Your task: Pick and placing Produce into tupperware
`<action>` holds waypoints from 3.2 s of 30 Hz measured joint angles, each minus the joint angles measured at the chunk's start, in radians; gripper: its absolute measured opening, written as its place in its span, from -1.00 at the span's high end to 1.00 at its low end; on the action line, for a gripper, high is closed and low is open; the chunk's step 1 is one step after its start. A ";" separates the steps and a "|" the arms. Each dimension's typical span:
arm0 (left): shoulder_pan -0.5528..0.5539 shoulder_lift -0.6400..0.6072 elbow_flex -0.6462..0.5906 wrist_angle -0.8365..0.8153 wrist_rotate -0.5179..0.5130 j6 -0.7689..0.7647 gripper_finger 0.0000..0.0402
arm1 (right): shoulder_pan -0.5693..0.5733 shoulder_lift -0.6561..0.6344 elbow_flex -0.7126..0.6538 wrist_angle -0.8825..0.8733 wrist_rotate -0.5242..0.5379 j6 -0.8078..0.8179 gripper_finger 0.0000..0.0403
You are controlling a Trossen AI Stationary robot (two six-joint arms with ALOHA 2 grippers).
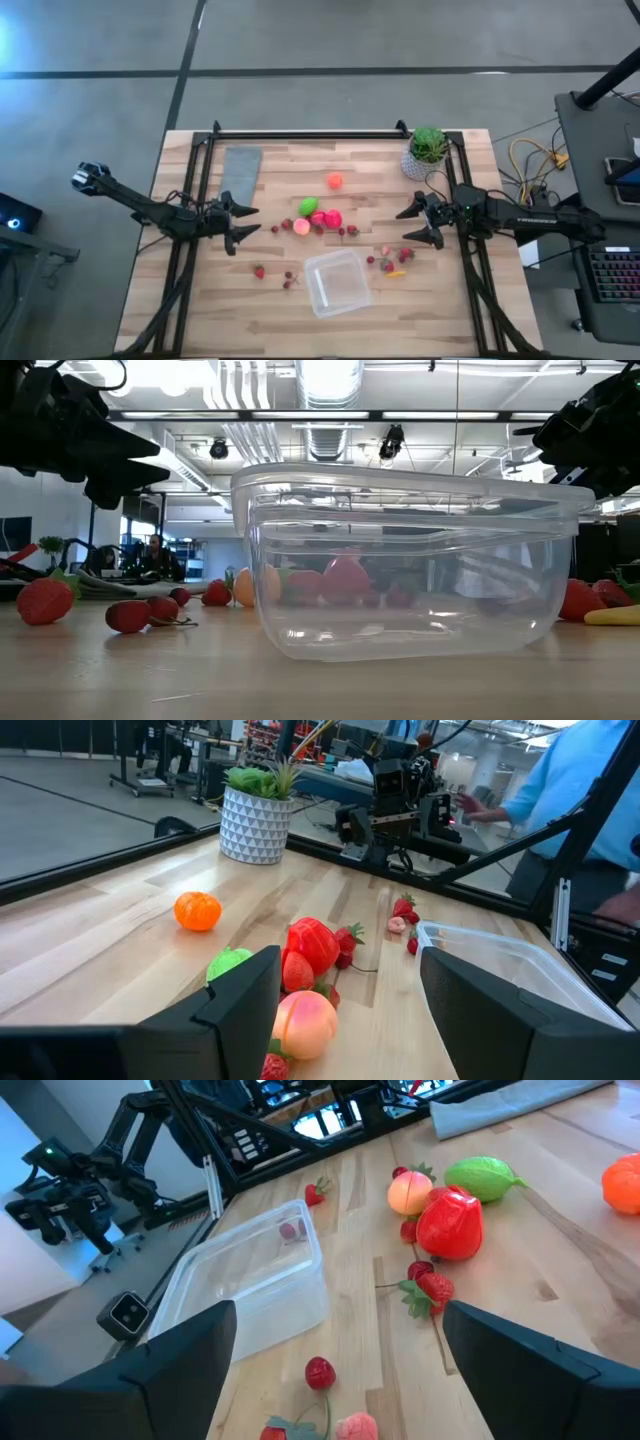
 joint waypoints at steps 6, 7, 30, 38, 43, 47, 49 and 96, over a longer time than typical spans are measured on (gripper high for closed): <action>0.000 0.000 0.000 0.000 0.000 0.000 -0.13 | 0.000 0.000 0.000 0.000 0.000 0.000 -0.73; 0.000 0.000 0.000 0.000 0.000 0.000 -0.13 | 0.000 0.000 0.000 0.000 0.000 0.000 -0.73; 0.000 0.000 0.000 0.000 0.000 0.000 -0.13 | 0.000 0.000 0.000 0.000 0.000 0.000 -0.73; 0.000 0.000 0.000 0.000 0.000 0.000 -0.13 | 0.000 0.000 0.000 0.000 0.000 0.000 -0.73; 0.000 0.000 0.000 0.000 0.000 0.000 -0.13 | 0.000 0.000 0.000 0.000 0.000 0.000 -0.73; 0.000 0.000 0.000 0.000 0.000 0.000 -0.13 | 0.000 0.000 0.000 0.000 0.000 0.000 -0.73; 0.000 0.000 0.000 0.000 0.000 0.000 -0.13 | 0.000 0.000 0.000 0.000 0.000 0.000 -0.73; 0.000 -0.003 0.006 0.514 -0.013 -0.344 -0.13 | 0.000 0.000 0.000 0.059 0.109 -0.210 -0.73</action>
